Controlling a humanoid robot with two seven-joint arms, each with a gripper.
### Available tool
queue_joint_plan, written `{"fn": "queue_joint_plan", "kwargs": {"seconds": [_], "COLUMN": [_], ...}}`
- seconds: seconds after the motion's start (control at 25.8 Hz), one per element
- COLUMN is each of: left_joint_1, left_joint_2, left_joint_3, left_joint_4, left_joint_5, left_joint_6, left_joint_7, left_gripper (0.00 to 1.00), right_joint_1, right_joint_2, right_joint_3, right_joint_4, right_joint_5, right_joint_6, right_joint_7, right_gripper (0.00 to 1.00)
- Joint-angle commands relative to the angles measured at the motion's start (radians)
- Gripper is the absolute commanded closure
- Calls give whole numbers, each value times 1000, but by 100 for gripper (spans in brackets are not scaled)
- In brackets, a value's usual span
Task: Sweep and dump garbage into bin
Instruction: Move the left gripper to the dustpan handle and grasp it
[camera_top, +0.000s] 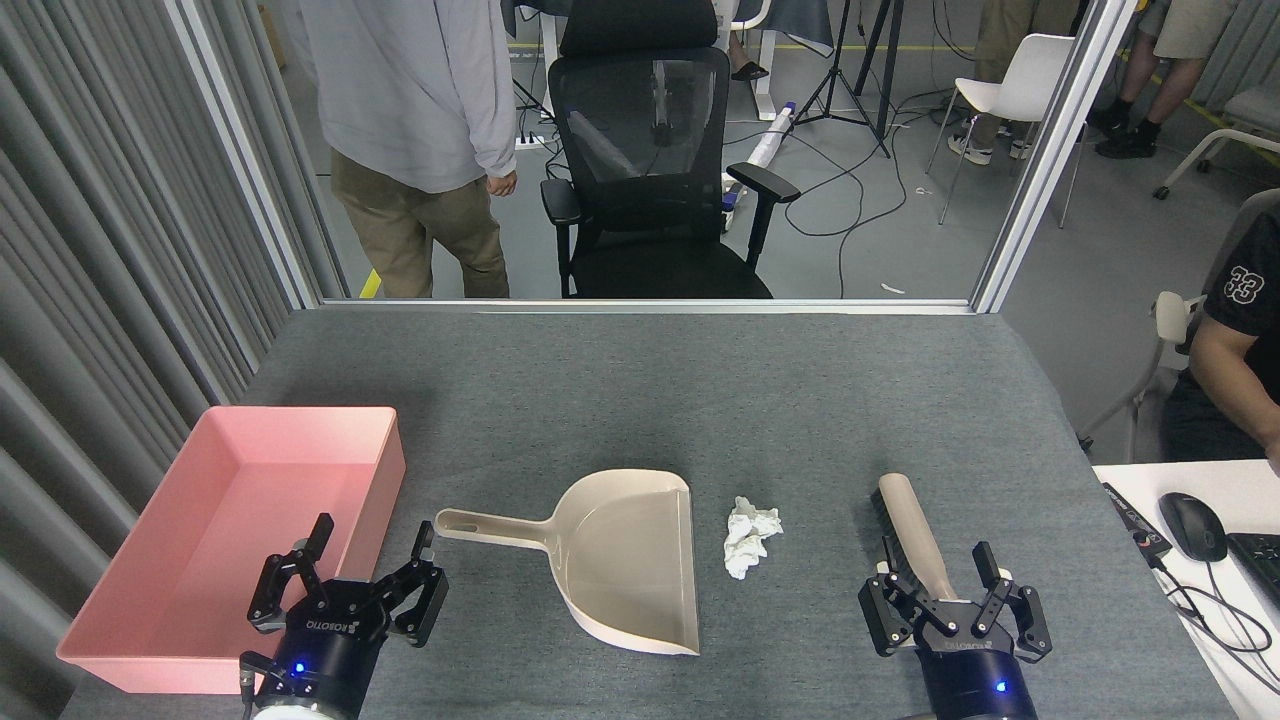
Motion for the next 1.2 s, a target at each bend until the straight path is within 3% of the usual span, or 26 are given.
{"fn": "queue_joint_plan", "kwargs": {"seconds": [0.0,0.27,0.39,0.74,0.81,1.01,1.16], "left_joint_1": [-3,-4,-6,-6,-3,6,6], "left_joint_2": [1,11,4,-19,-52,-62,-63], "left_joint_3": [-6,-11,-9,-5,-6,-14,-17], "left_joint_4": [1,-7,-15,-19,-25,-27,-24], "left_joint_5": [-4,11,11,31,160,723,850], "left_joint_6": [-1,0,-5,-3,-9,-9,0], "left_joint_7": [2,11,25,71,65,-103,-146], "left_gripper": [1,1,1,1,1,1,1], "right_joint_1": [0,3,18,150,179,224,233], "right_joint_2": [1,-13,-56,-71,-69,-63,-66], "right_joint_3": [0,2,-5,-18,-48,-130,-184], "right_joint_4": [0,-12,-41,-98,-109,-109,-89], "right_joint_5": [-3,-3,-3,-6,-7,-7,-9], "right_joint_6": [-1,-10,-19,-21,-24,-91,-128], "right_joint_7": [-2,-2,-2,-15,-17,-17,-20], "right_gripper": [0,0,0,0,0,0,0]}}
